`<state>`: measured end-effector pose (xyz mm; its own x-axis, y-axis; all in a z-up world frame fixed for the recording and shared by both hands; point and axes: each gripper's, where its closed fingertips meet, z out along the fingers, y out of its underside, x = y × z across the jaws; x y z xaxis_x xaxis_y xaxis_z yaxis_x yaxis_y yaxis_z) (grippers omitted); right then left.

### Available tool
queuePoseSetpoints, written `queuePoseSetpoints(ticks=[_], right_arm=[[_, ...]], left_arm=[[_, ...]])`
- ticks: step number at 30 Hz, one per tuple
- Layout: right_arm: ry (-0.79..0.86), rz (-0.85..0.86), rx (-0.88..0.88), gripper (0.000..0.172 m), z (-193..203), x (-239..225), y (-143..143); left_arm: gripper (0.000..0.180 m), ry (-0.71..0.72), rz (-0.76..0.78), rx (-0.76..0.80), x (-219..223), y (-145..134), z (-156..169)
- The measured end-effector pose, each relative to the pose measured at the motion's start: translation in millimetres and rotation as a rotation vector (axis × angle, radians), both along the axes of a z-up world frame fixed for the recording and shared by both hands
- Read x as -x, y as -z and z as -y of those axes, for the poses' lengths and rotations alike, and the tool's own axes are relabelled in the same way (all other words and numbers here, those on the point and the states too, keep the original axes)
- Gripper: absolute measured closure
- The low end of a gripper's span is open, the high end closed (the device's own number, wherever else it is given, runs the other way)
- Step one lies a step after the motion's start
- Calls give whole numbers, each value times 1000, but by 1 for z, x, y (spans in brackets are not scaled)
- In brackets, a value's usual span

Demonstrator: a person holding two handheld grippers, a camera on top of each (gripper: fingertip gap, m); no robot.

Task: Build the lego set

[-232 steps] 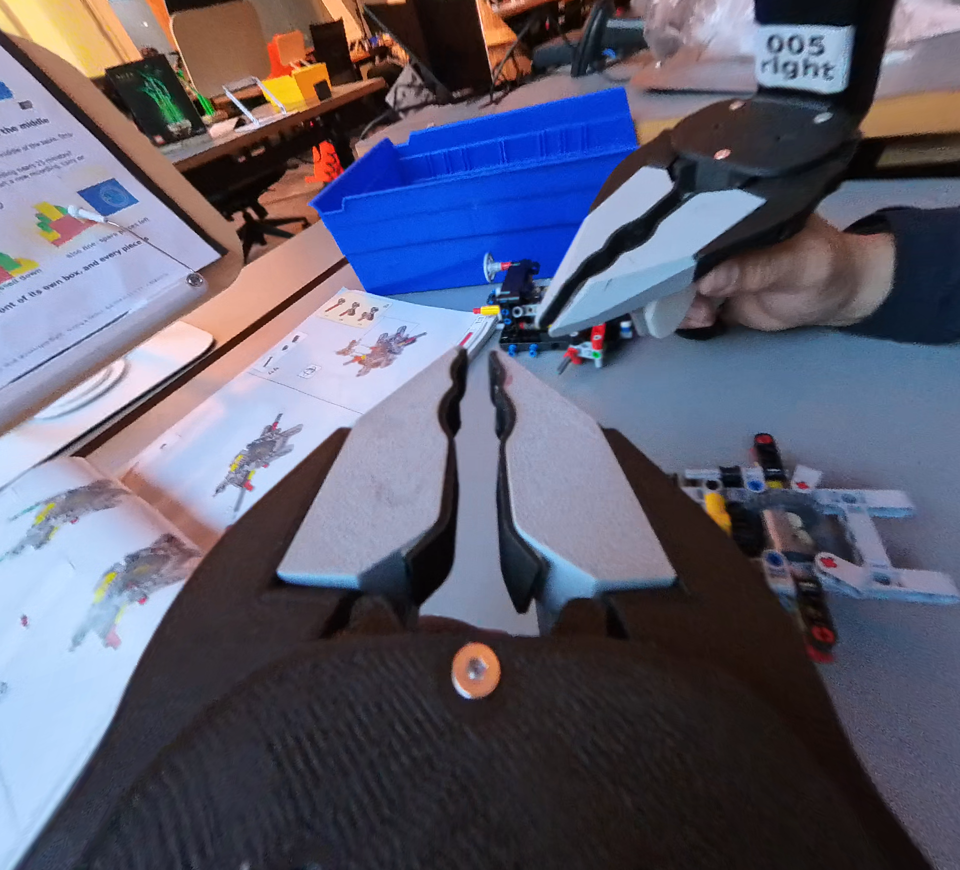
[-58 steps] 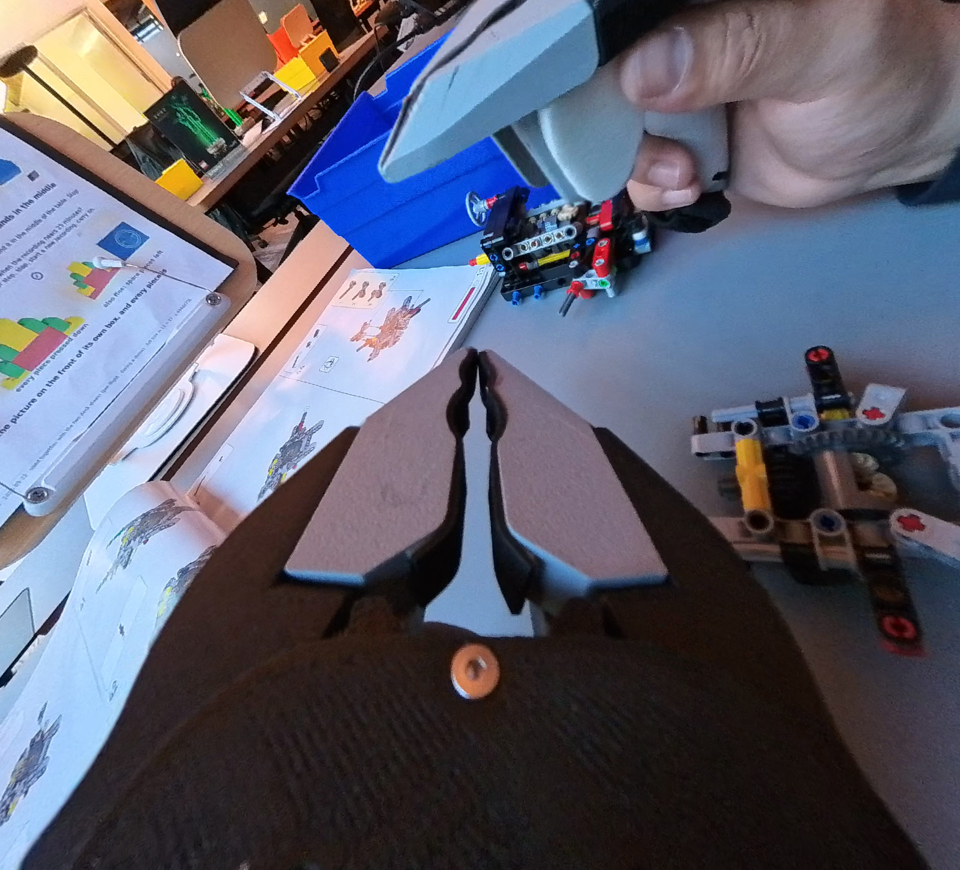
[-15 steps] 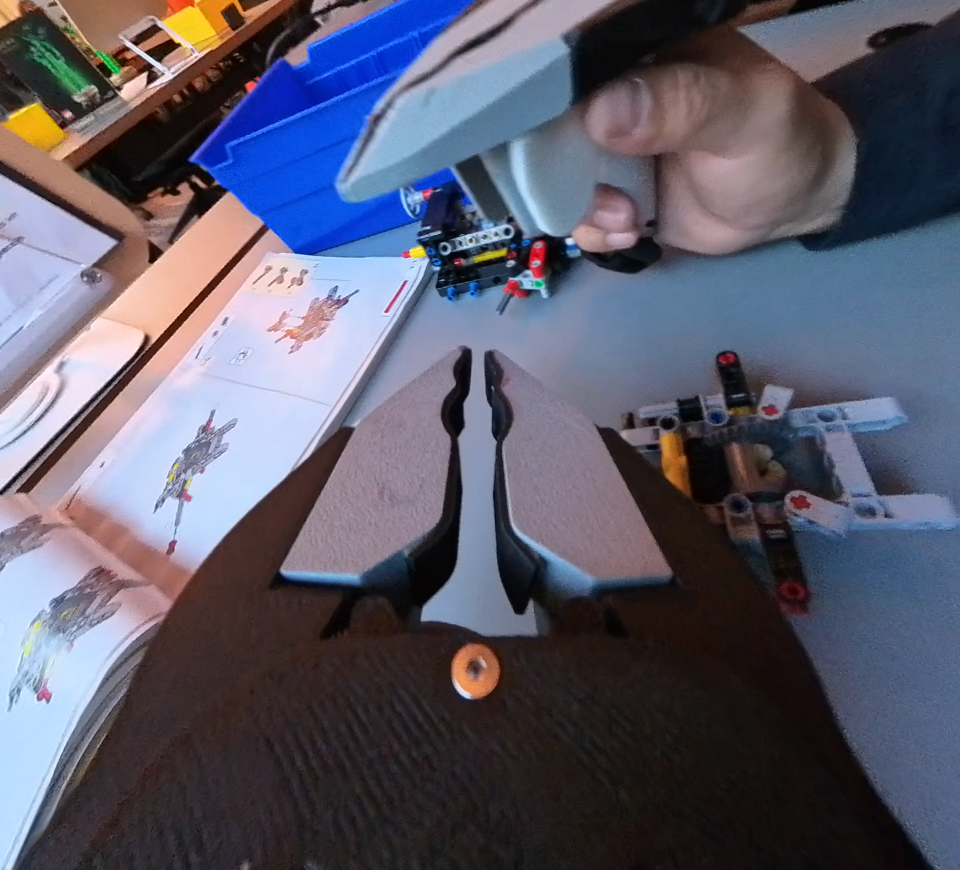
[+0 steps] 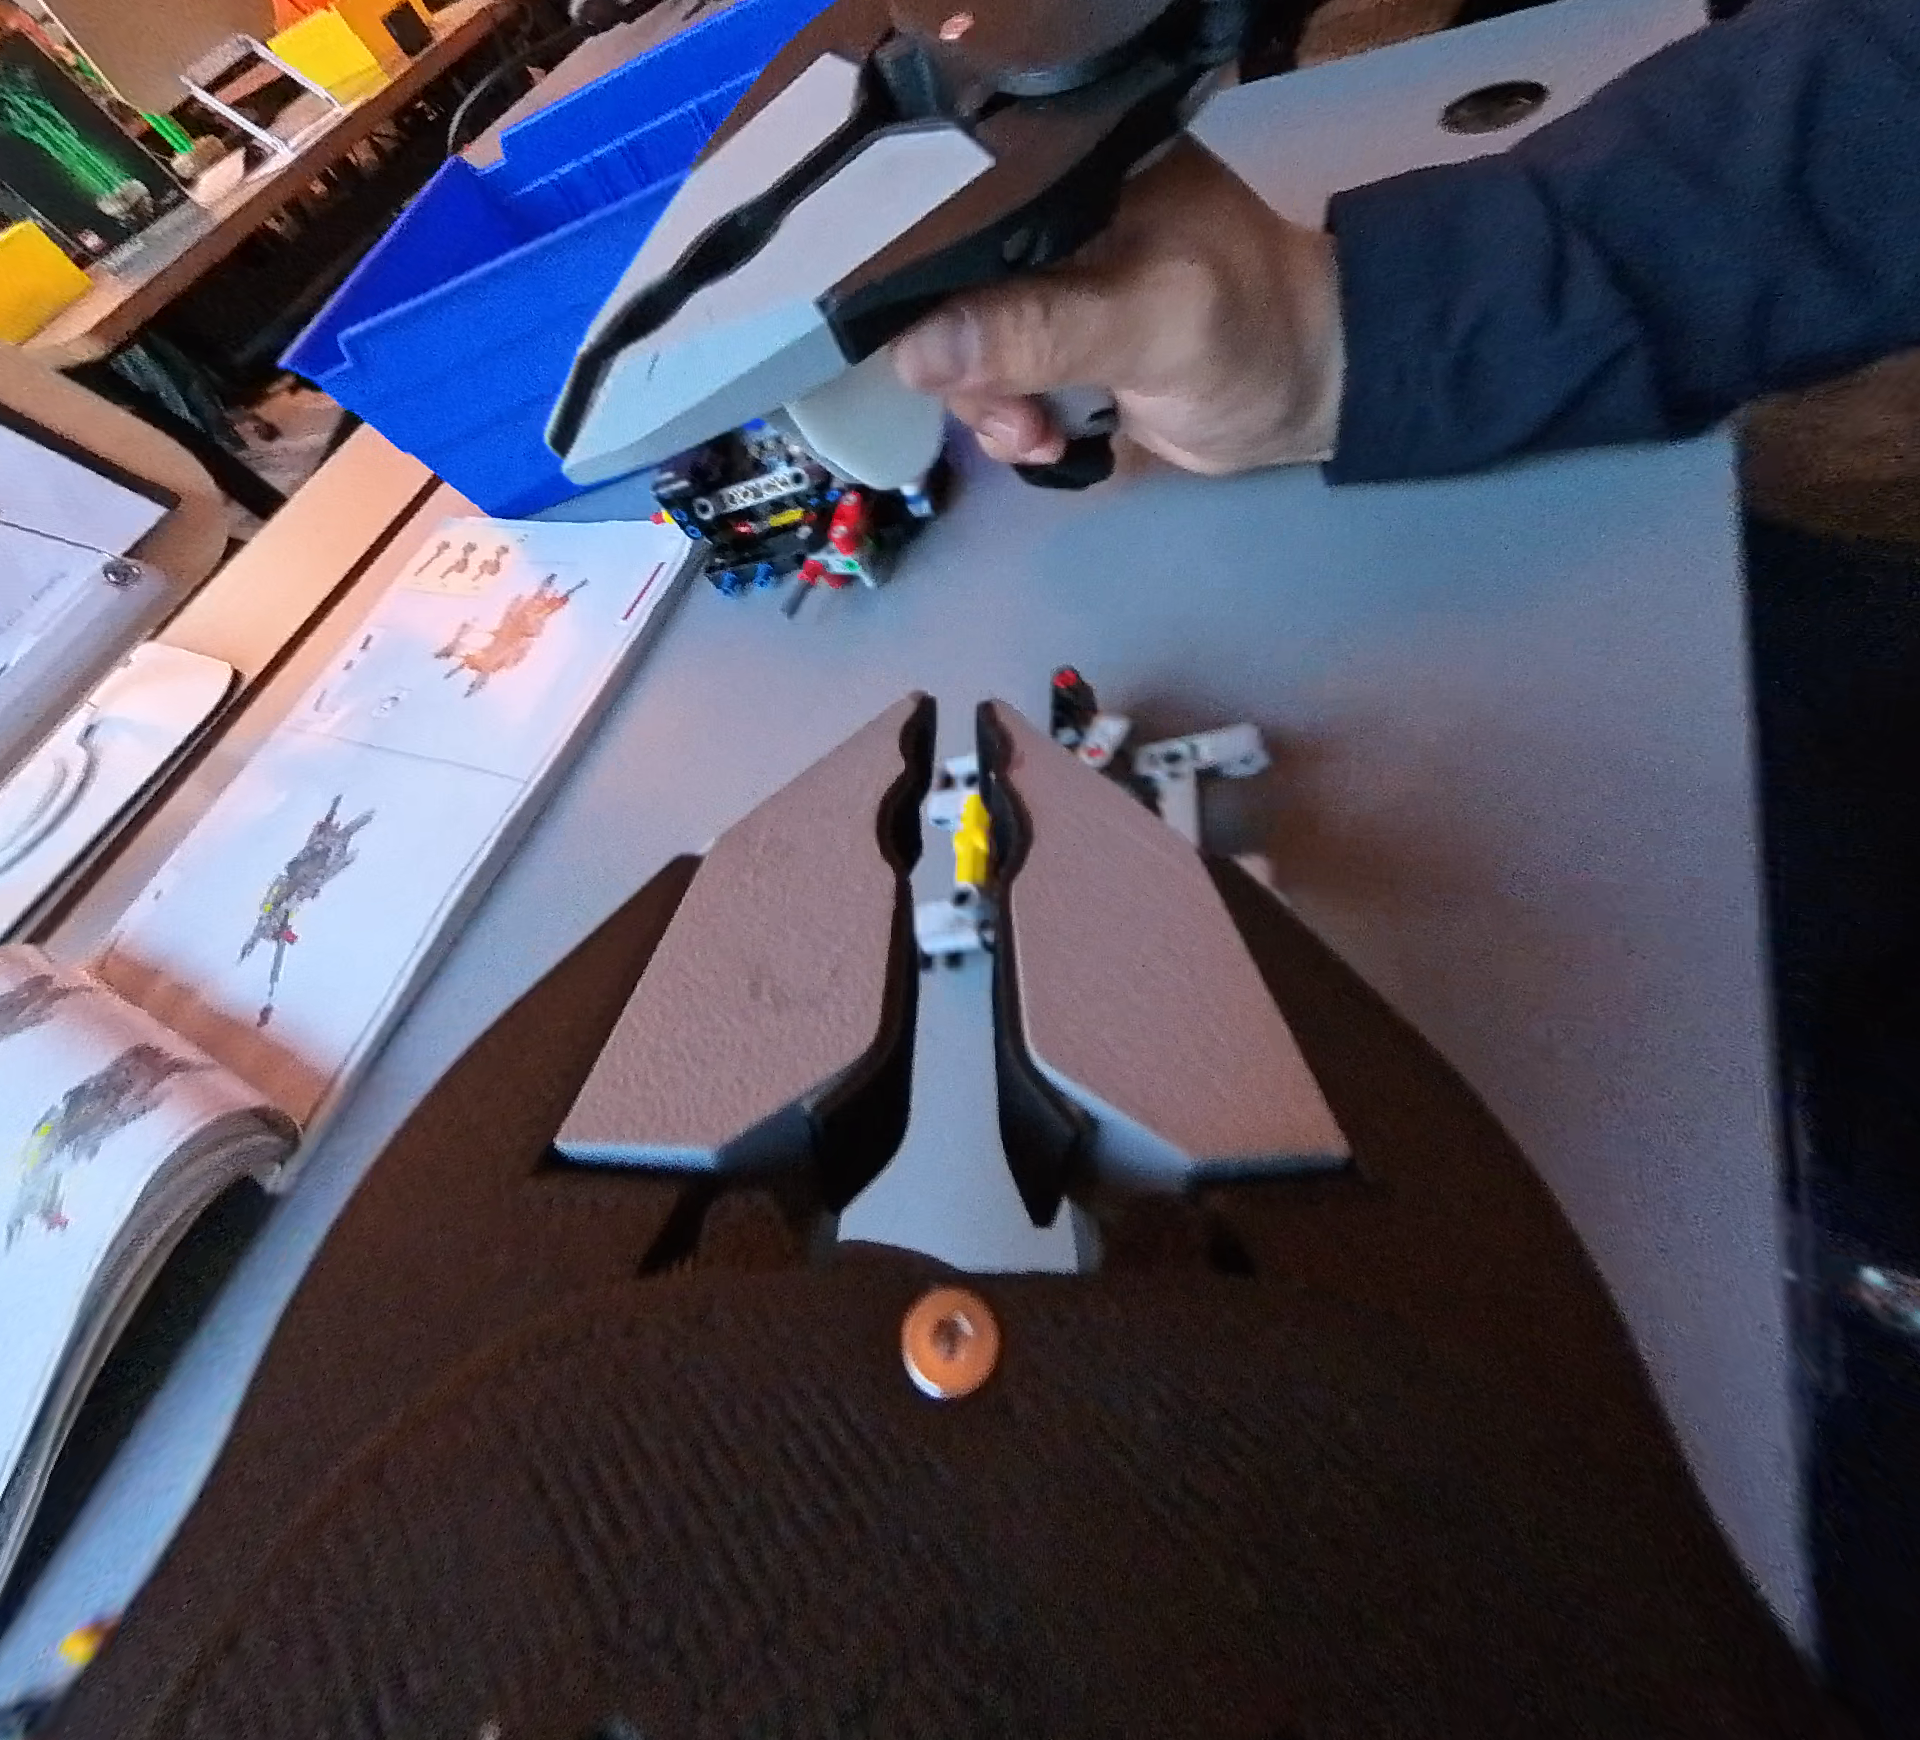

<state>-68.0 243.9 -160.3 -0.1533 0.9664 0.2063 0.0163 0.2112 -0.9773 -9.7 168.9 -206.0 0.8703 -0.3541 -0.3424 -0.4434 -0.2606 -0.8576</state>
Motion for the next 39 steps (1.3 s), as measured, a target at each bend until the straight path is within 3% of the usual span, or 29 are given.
queuePoseSetpoints(ticks=[7, 15, 19, 23, 25, 29, 39], right_arm=[[59, 62, -58, 167, 1, -2, 14], [124, 72, -15, 167, -16, -1, 16], [123, 72, -12, 168, -16, -1, 17], [107, 71, 4, 169, -15, -1, 16], [99, 64, 16, 170, -15, -1, 15], [98, 53, 39, 171, -17, -2, 13], [103, 51, 51, 172, -19, -4, 13]], left_arm=[[180, -13, -178, -76, 4, 7, 35], [176, -62, -143, 20, 20, 15, 50], [180, -291, -246, 213, 106, 17, 97], [180, -439, -56, 408, 186, 32, 180], [174, -490, 2, 449, 210, 38, 204], [176, -436, 118, 511, 207, 55, 207], [180, -496, 26, 554, 228, 61, 213]])
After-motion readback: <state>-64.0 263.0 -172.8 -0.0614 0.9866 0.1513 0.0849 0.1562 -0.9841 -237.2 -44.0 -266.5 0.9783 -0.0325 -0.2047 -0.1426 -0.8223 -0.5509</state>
